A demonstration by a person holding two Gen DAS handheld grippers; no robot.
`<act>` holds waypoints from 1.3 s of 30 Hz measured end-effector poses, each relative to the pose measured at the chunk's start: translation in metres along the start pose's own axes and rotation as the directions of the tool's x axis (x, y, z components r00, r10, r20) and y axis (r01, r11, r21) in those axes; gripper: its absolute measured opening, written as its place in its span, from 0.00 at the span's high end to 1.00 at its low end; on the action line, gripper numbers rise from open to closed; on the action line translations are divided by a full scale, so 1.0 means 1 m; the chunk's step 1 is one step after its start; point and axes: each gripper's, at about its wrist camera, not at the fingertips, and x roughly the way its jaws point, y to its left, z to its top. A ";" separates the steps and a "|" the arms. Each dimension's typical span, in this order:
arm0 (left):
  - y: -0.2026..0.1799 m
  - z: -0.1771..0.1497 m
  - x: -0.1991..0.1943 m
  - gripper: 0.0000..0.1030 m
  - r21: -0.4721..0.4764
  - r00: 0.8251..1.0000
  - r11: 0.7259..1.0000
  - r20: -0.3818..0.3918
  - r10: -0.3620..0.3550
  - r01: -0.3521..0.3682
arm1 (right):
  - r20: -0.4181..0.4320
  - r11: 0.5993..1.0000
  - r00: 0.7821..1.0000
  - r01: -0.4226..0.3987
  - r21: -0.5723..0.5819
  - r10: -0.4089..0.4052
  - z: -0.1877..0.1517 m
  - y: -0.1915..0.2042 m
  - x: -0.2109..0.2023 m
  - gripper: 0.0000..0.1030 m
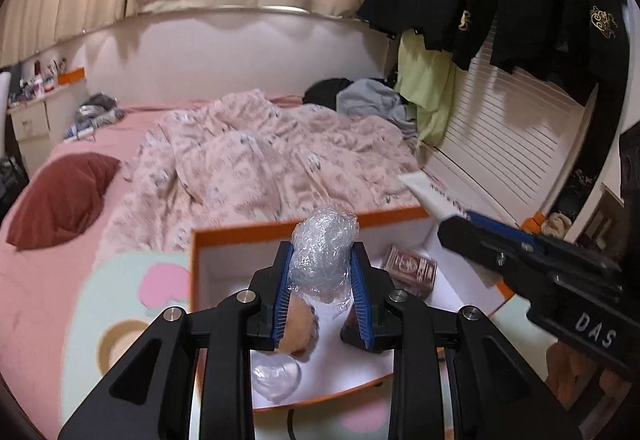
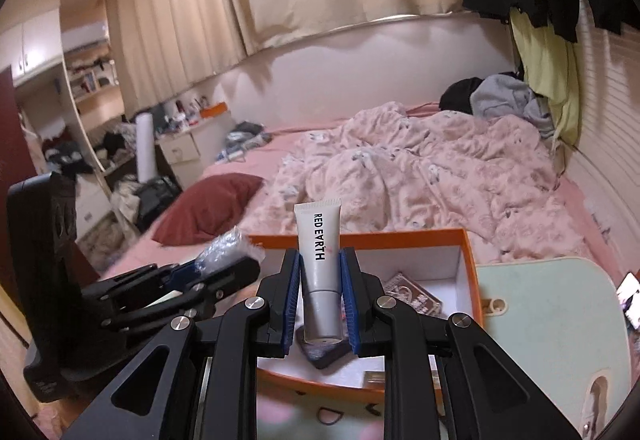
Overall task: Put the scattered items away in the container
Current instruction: 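Lower the plastic bag and white tube into the orange box with both tools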
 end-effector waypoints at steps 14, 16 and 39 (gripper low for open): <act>0.009 -0.015 0.018 0.72 -0.014 0.997 0.999 -0.051 0.052 -0.053 | -0.055 0.999 0.998 0.037 0.032 -0.035 -0.015 -0.012 0.019 0.81; 0.008 -0.016 0.017 0.72 -0.013 0.997 0.998 -0.050 0.054 -0.054 | -0.048 0.998 0.998 0.052 0.021 -0.051 -0.016 -0.010 0.018 0.81; 0.015 -0.017 0.009 0.65 -0.070 1.000 0.997 -0.022 0.016 -0.017 | 0.005 0.999 0.999 0.031 0.033 -0.031 -0.014 -0.010 0.008 0.79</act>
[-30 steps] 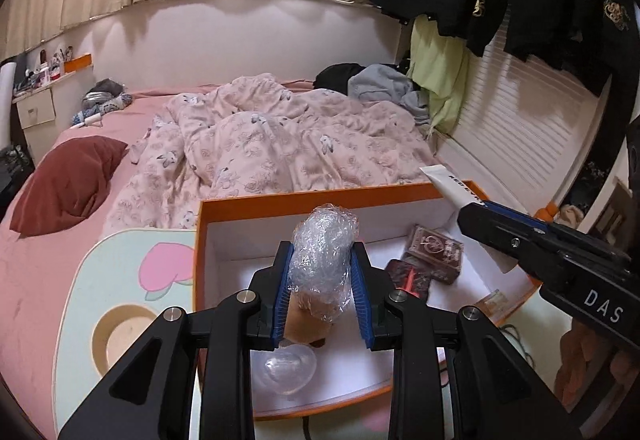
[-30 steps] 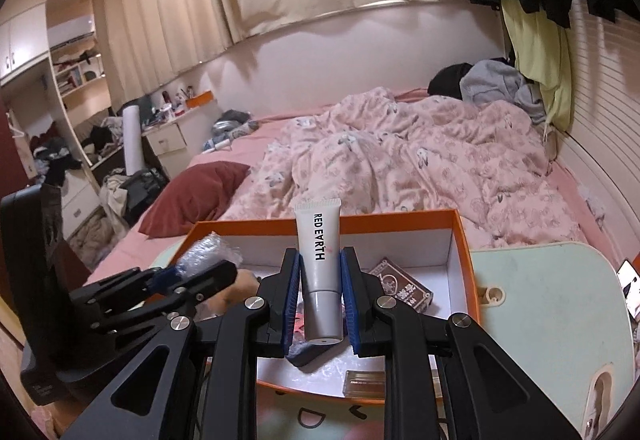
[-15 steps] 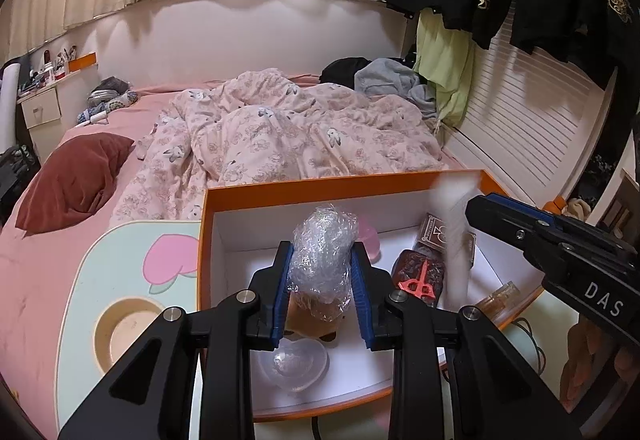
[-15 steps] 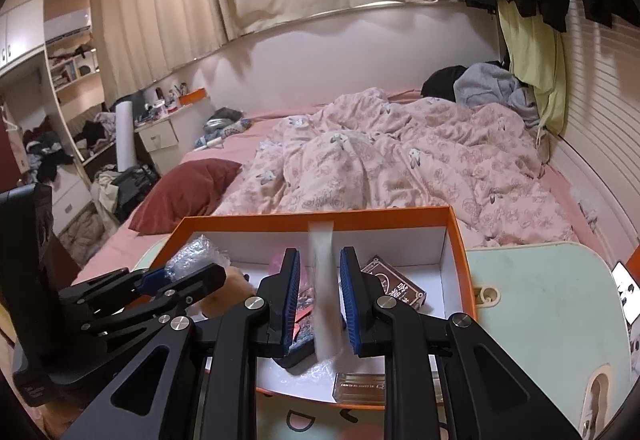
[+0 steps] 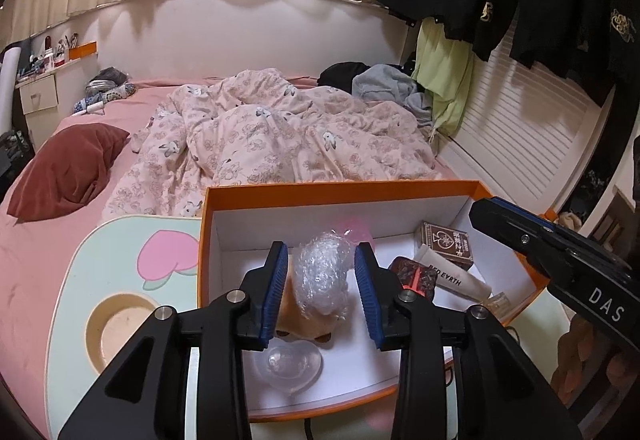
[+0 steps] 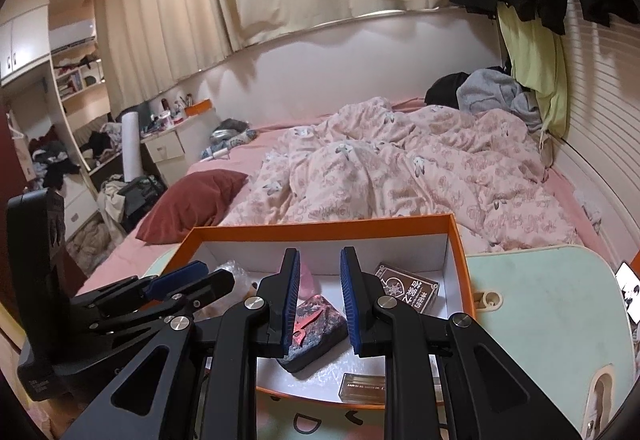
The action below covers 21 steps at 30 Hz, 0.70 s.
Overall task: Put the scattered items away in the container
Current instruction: 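Lower the plastic bag and white tube into the orange box with both tools, then reach the left tool to the silver keychain while the right tool reaches the figurine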
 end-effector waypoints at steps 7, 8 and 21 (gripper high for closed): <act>0.001 0.000 -0.006 0.52 -0.043 0.998 0.997 0.005 -0.059 0.059 | 0.030 0.994 0.997 -0.078 0.073 0.076 0.003 -0.009 -0.013 0.62; 0.001 0.000 -0.008 0.50 -0.048 0.998 0.997 0.012 -0.064 0.064 | 0.033 0.993 0.996 -0.083 0.084 0.081 0.004 -0.010 -0.016 0.62; 0.001 -0.013 -0.049 0.43 -0.055 0.987 0.988 0.080 -0.137 0.142 | 0.096 0.983 0.988 -0.131 0.127 0.120 -0.003 -0.015 -0.082 0.61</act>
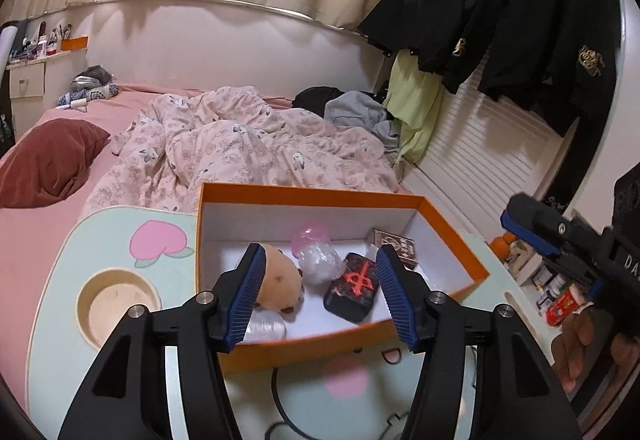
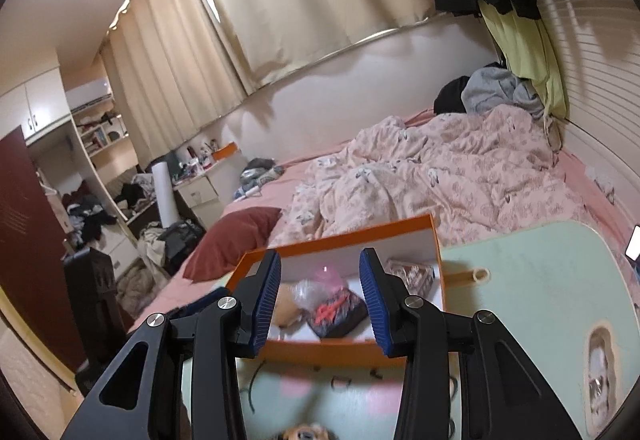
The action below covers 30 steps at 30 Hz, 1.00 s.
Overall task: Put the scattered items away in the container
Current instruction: 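Reach the left tool to the silver keychain while the right tool reaches the figurine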
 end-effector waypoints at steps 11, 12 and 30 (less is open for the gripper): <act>-0.016 -0.043 -0.040 0.43 0.036 0.990 0.999 -0.144 -0.005 0.011 | -0.164 0.998 0.985 0.057 -0.026 -0.061 -0.040 -0.018 -0.023 0.62; -0.018 -0.046 -0.040 0.43 0.030 0.987 0.999 -0.161 -0.021 0.026 | -0.180 0.998 0.982 0.049 -0.025 -0.053 -0.044 -0.019 -0.021 0.62; -0.062 -0.098 -0.023 0.43 0.175 0.954 0.980 -0.296 -0.035 0.091 | -0.399 0.995 0.916 -0.079 -0.066 0.046 -0.095 0.003 0.025 0.61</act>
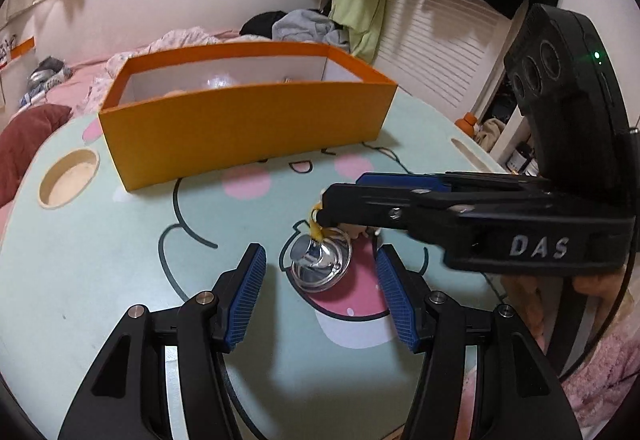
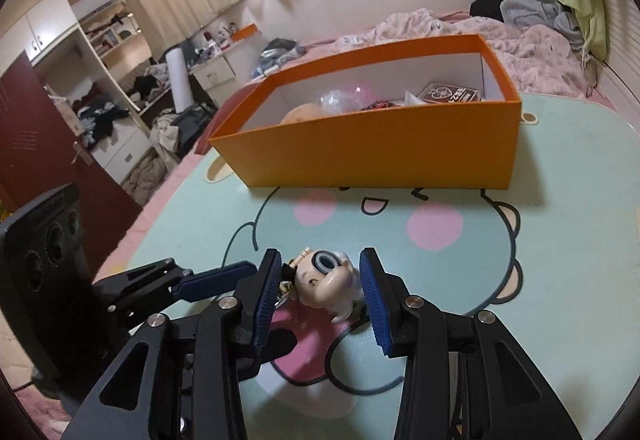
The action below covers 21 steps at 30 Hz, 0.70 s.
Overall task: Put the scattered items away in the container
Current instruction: 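Reach the left tool to the silver keychain while the right tool reaches the figurine, then grasp the white figurine keychain with the right tool and lift it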
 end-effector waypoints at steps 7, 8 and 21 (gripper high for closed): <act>0.006 -0.005 0.001 0.43 -0.015 1.000 1.000 -0.004 0.001 -0.001 | -0.033 0.998 0.999 -0.012 0.062 0.014 0.000 -0.016 0.006 0.68; 0.007 -0.005 0.000 0.43 -0.016 1.000 1.000 -0.004 0.000 0.000 | -0.025 0.997 0.999 -0.021 0.073 0.023 0.000 -0.019 0.004 0.68; 0.007 -0.002 0.002 0.43 -0.023 1.000 1.000 0.002 0.004 -0.004 | 0.001 0.973 0.989 -0.147 0.180 0.149 0.003 -0.040 -0.015 0.68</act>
